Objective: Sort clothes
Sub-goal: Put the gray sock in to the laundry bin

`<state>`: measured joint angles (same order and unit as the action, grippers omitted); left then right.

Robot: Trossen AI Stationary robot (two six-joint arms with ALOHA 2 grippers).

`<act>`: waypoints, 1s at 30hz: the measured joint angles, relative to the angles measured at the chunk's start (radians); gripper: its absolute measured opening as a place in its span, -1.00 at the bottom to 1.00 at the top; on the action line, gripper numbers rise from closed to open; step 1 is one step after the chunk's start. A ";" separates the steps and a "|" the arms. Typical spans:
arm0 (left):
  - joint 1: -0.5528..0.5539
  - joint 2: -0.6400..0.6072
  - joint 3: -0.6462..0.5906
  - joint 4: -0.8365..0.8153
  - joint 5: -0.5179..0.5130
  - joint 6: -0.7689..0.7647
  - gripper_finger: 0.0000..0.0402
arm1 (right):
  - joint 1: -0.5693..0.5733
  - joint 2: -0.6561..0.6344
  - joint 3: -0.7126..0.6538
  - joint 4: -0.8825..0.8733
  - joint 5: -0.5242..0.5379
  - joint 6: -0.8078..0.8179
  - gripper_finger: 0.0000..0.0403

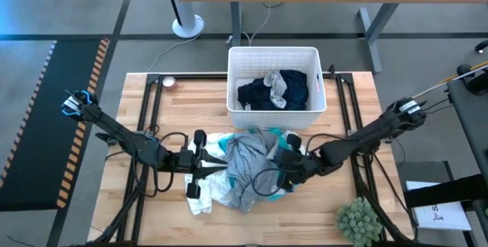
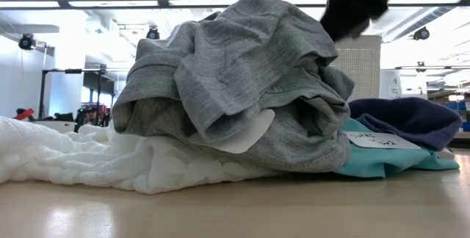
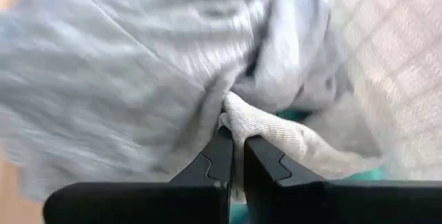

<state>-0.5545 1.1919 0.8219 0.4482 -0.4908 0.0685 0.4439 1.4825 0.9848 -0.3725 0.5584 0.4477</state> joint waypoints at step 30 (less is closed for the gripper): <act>0.000 0.000 0.000 0.000 0.000 0.000 -0.82 | 0.053 -0.023 0.589 -0.335 0.279 -0.457 -1.00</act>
<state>-0.5549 1.1919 0.8219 0.4484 -0.4908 0.0686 0.4969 1.4597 1.5734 -0.7071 0.8378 -0.0094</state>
